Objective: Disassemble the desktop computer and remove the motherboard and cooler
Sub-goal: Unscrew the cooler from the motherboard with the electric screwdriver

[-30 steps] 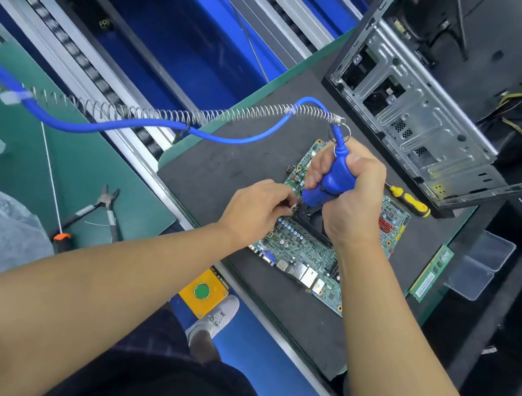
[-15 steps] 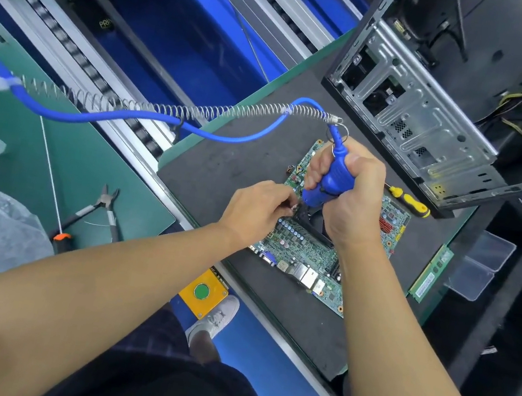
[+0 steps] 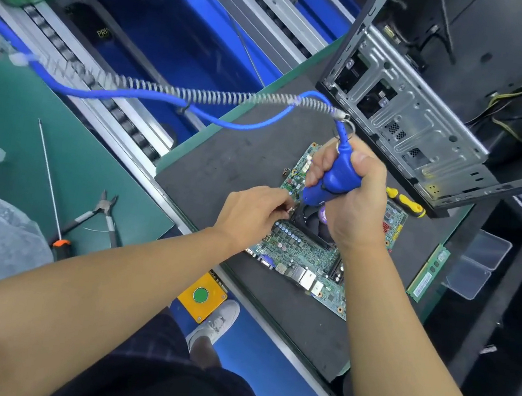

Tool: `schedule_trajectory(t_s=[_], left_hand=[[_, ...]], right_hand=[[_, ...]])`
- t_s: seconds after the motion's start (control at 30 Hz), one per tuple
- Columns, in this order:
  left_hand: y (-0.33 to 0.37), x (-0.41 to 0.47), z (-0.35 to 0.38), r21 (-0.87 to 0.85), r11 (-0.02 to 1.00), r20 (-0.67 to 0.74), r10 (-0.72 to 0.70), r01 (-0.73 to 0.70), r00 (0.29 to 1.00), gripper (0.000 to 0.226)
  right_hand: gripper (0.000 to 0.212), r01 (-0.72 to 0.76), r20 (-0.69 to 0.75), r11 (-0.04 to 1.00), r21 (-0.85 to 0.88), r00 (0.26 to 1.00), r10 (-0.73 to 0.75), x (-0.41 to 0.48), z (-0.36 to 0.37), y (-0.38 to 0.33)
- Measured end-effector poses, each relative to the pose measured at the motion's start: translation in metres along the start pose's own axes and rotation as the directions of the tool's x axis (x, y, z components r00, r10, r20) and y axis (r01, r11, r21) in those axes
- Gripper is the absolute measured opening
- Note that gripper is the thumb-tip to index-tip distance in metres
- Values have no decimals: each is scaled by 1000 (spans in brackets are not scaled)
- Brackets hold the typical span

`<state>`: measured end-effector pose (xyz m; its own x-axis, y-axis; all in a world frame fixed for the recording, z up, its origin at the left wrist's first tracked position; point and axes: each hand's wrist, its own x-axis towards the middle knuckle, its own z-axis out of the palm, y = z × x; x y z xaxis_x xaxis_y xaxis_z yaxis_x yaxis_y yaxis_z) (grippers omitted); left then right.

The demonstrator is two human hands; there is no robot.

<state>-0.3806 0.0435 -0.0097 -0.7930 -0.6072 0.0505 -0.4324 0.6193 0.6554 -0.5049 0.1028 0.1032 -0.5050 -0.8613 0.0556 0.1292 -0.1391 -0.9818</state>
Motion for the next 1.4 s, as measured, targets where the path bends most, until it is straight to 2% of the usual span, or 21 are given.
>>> schedule_trajectory(t_s=[0.13, 0.2, 0.3, 0.37, 0.47, 0.57, 0.67, 0.7, 0.77, 0.83, 0.9, 0.97, 1.03, 1.17, 1.4], left_hand=[[-1, 2, -3, -8, 998, 51, 67, -67, 996, 9], [-2, 4, -7, -42, 991, 80, 131, -128, 988, 13], [0, 5, -15, -110, 984, 91, 151, -140, 984, 20], [2, 6, -19, -113, 982, 113, 166, -153, 980, 17], [6, 10, -26, -136, 984, 189, 143, -118, 972, 12], [10, 12, -29, -130, 987, 252, 124, -93, 960, 19], [17, 11, -31, -173, 985, 202, 50, -15, 978, 25], [24, 13, -33, -189, 981, 159, 72, -41, 985, 29], [43, 22, -34, -64, 961, 125, 273, -267, 954, 50], [63, 34, -28, 154, 863, 223, 445, -482, 868, 94], [77, 47, -19, 394, 736, 433, 380, -551, 817, 134], [81, 59, -9, 532, 627, 554, 251, -569, 794, 145], [79, 64, 0, 518, 639, 582, 225, -569, 782, 136], [66, 64, 7, 264, 837, 483, 315, -479, 817, 102], [62, 65, 7, 212, 852, 462, 345, -479, 817, 95]], right_hand=[[24, 70, -70, 997, -44, 995, -73, -2, -20, -15], [25, 56, -98, 989, -140, 993, -70, -9, -29, -23], [29, 23, -131, 951, -309, 989, -66, -22, -45, -38], [26, -29, -161, 938, -344, 987, -29, -30, -56, -51], [25, -84, -196, 939, -333, 980, 18, -42, -69, -61], [26, -104, -231, 969, -224, 972, 51, -59, -79, -61], [25, -78, -288, 991, -109, 957, 43, -72, -88, -55], [26, -61, -311, 993, -96, 950, 28, -74, -90, -54], [29, -29, -353, 996, -87, 936, -3, -77, -94, -52], [30, 10, -384, 996, -92, 922, -45, -77, -96, -53], [32, 41, -405, 995, -96, 911, -77, -76, -98, -54], [33, 65, -403, 993, -95, 910, -98, -71, -98, -52], [32, 71, -392, 994, -79, 915, -97, -63, -97, -48], [31, 92, -355, 995, -35, 930, -98, -45, -97, -36], [33, 78, -357, 997, 25, 932, -64, -27, -98, -15]])
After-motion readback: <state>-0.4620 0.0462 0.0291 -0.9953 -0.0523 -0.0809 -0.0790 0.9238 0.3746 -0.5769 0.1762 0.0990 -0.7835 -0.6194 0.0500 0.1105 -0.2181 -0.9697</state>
